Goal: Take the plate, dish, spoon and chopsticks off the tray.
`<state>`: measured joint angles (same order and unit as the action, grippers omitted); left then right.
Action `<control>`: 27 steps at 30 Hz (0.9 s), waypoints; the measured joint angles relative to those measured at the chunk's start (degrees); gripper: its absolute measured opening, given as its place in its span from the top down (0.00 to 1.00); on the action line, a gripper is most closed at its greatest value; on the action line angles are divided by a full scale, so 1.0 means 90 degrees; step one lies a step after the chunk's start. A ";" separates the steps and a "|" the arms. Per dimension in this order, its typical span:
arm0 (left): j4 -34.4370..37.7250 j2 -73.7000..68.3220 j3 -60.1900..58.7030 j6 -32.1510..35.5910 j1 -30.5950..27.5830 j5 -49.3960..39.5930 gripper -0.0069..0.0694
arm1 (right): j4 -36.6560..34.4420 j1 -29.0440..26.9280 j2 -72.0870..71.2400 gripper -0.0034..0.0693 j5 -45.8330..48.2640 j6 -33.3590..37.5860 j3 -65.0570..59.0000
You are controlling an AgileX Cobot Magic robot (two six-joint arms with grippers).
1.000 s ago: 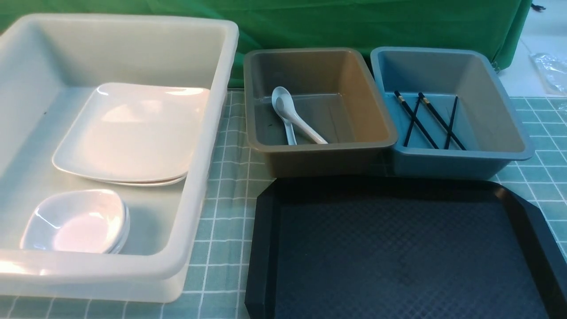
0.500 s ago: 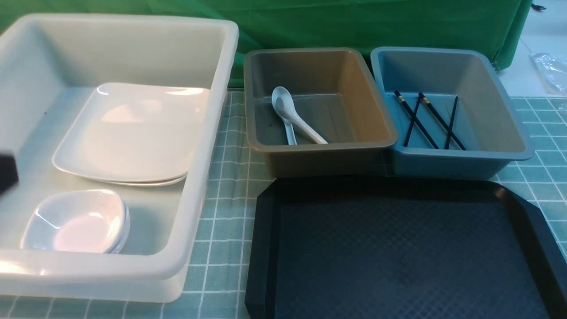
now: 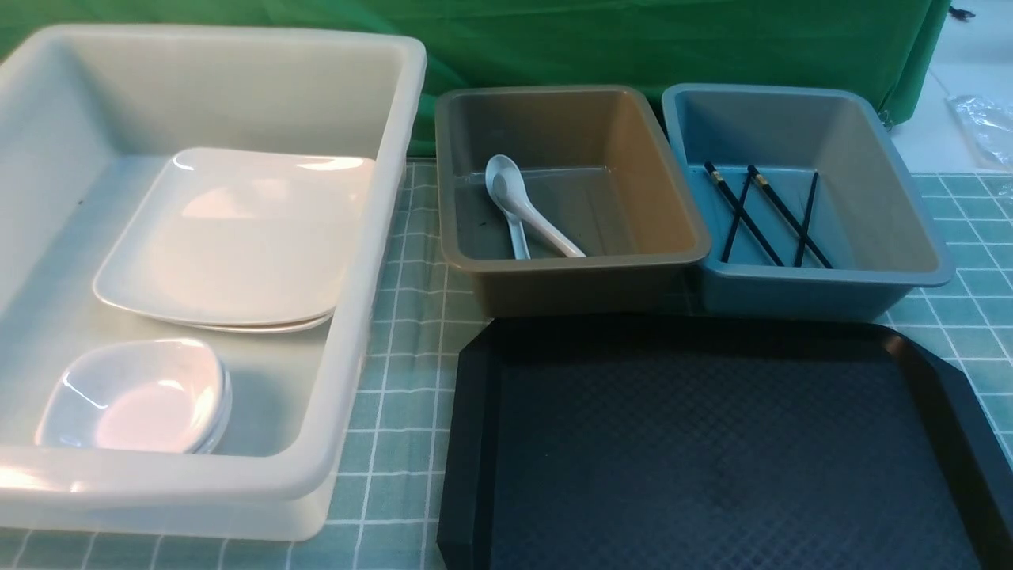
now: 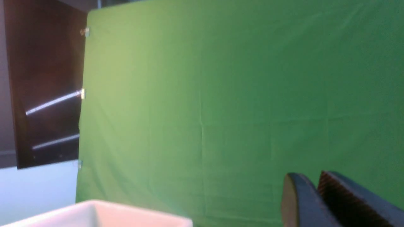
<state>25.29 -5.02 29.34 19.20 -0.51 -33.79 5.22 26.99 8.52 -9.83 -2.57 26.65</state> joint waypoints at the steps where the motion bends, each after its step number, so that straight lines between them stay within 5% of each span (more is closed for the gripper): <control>1: 0.0000 0.0000 0.0000 0.0000 0.0000 0.0000 0.89 | 0.0000 0.0000 0.0000 0.76 0.0107 0.0000 0.0000; 11: -0.0265 0.0000 0.0000 0.0221 0.0000 0.0020 0.89 | 0.0000 0.0000 0.0000 0.73 0.0239 0.0000 0.0000; 21: -0.2083 0.0000 -0.0203 0.0542 -0.0012 0.0115 0.89 | 0.0000 0.0000 0.0000 0.69 0.0252 0.0000 0.0000; 27: -0.2180 -0.0012 -0.1065 0.0450 -0.0075 0.1274 0.89 | 0.0000 0.0000 0.0000 0.67 0.0252 0.0005 0.0000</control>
<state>5.67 -5.13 19.76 23.25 -1.19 -22.32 5.22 26.99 8.52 -7.56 -2.52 26.65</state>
